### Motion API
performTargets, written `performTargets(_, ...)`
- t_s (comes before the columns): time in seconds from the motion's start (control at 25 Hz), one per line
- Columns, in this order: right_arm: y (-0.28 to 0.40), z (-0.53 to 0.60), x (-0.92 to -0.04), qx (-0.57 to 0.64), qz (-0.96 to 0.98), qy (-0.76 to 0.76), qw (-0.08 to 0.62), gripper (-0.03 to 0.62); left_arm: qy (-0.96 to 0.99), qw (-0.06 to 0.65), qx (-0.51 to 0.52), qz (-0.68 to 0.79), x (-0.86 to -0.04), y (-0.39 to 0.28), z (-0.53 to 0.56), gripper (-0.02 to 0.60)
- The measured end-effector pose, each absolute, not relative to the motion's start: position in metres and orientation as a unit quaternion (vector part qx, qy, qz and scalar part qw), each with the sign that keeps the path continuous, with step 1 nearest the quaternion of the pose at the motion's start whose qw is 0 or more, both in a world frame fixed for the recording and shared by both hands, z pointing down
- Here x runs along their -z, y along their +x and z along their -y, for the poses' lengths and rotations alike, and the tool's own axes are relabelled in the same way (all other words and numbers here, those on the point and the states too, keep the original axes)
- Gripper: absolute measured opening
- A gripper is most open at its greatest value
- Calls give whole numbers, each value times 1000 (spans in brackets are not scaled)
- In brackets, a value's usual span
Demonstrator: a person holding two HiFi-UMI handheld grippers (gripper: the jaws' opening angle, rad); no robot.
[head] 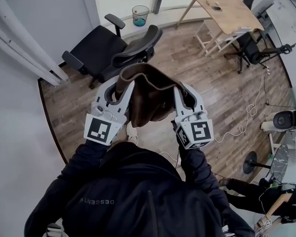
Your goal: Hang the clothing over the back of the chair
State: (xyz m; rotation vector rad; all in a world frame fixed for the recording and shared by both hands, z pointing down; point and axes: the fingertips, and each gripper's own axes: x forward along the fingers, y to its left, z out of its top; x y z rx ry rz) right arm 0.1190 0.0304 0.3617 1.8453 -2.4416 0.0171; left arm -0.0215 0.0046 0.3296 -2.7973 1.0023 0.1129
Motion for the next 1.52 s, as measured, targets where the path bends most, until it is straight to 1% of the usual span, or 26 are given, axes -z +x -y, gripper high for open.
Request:
performTargets(0.36,126,41,-346,7,797,602,42,41,-938,80,-51,-333,-317,-16,62,64)
performTargets(0.8,143,89,-335,18,807,589,36,41,-935,92,-52,-339,-308,-1,101,64)
performTargets(1.12,167,126,-323,27,851,524,26,41,-906,111,-45,-406,-296,23,121,64)
performTargets(1.52,199,167,-305,39,923,382,16,41,-837,122,-33,-533,-276,62,125,64)
